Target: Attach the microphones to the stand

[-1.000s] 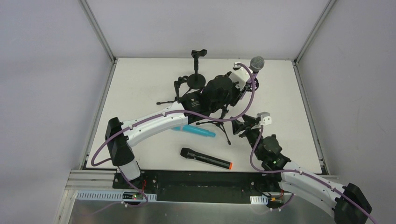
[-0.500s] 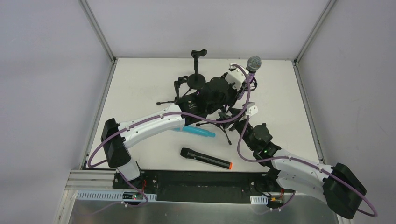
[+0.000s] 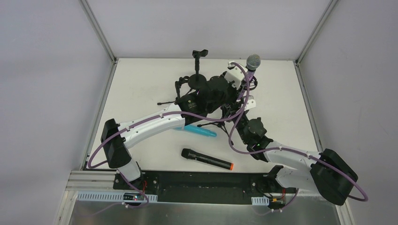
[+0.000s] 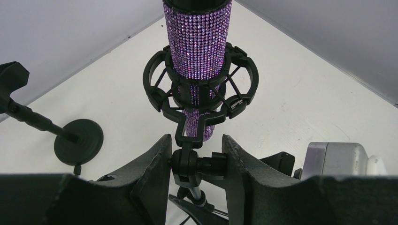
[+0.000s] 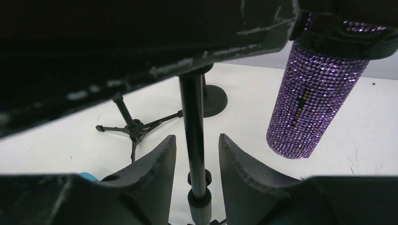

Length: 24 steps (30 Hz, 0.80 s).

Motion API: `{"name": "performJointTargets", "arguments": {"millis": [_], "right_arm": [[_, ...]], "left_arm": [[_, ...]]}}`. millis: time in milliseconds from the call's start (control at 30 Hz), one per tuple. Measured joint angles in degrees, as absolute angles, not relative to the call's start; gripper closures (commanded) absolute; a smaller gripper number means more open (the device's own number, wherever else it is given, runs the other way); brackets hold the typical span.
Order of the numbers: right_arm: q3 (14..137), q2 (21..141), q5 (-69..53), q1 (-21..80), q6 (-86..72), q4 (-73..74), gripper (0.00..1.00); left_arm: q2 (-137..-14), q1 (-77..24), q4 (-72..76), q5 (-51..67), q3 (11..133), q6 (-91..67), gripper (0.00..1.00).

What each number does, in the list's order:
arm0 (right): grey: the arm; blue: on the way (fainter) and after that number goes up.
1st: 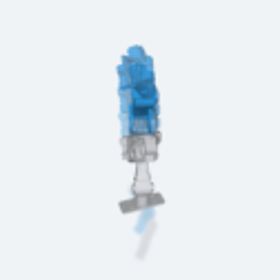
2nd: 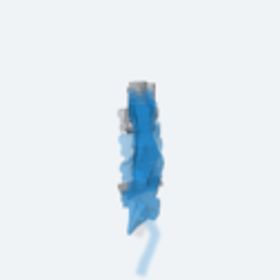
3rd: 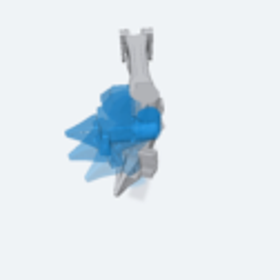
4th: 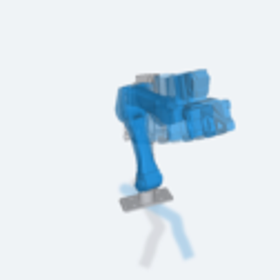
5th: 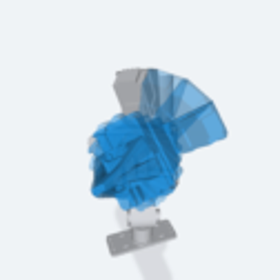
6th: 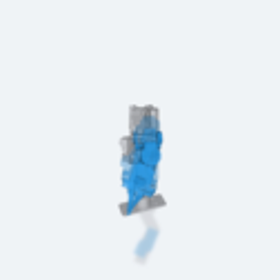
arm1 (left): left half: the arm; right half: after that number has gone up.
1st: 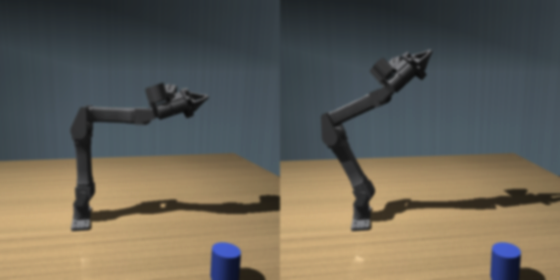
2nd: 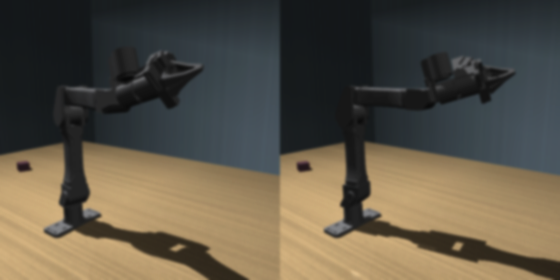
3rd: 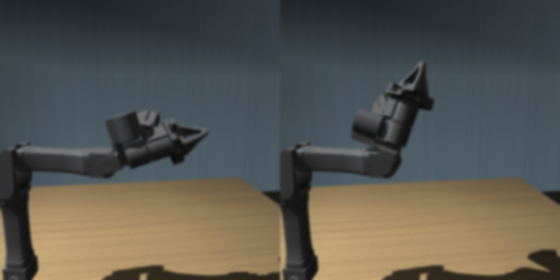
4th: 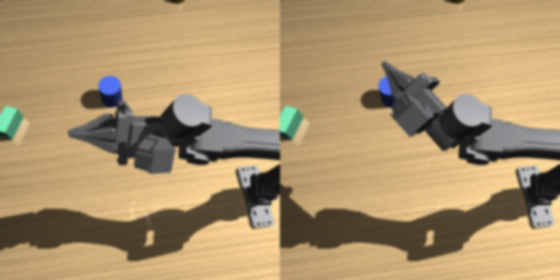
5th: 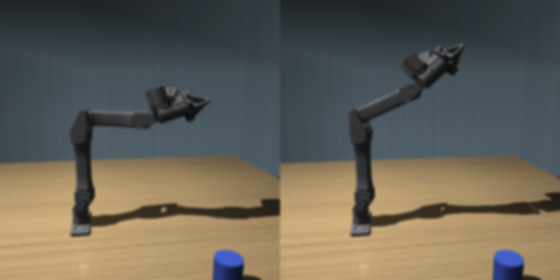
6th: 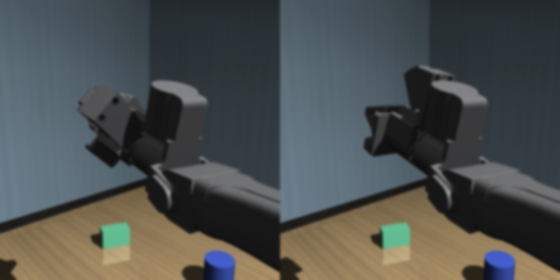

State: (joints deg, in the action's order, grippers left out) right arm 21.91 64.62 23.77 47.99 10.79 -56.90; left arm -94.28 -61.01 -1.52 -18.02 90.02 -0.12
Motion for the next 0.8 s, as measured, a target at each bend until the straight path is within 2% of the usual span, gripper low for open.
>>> {"name": "performJointTargets", "arguments": {"millis": [67,167,300,333,467,600,800], "right_arm": [[22.2,65.6,24.88,47.99,11.35,-58.11,0.74],[22.28,66.96,25.52,47.99,12.08,-60.42,1.0],[22.48,68.07,26.17,48.18,14.24,-61.73,1.0],[22.57,68.31,26.2,48.18,14.46,-62.02,1.0],[22.83,68.99,26.17,48.23,15.35,-62.61,1.0],[22.83,69.69,26.37,48.23,17.21,-63.22,1.0],[22.83,71.37,27.33,48.18,19.79,-65.17,1.0]], "left_arm": [[-94.26,-61.01,-1.5,-18.02,89.97,-0.38,1.0],[-94.06,-61.01,-1.28,-18.02,89.67,-0.51,1.0],[-94.04,-60.64,-0.32,-17.47,89.17,-0.56,1.0],[-93.95,-60.62,-0.16,-17.45,89.1,-0.6,0.97],[-93.54,-60.27,0.36,-17.15,88.38,-0.78,0.73],[-93.3,-59.9,0.51,-16.97,87.9,-1.13,0.61],[-92.49,-59.57,1.1,-16.97,87.24,-1.45,0.36]]}}
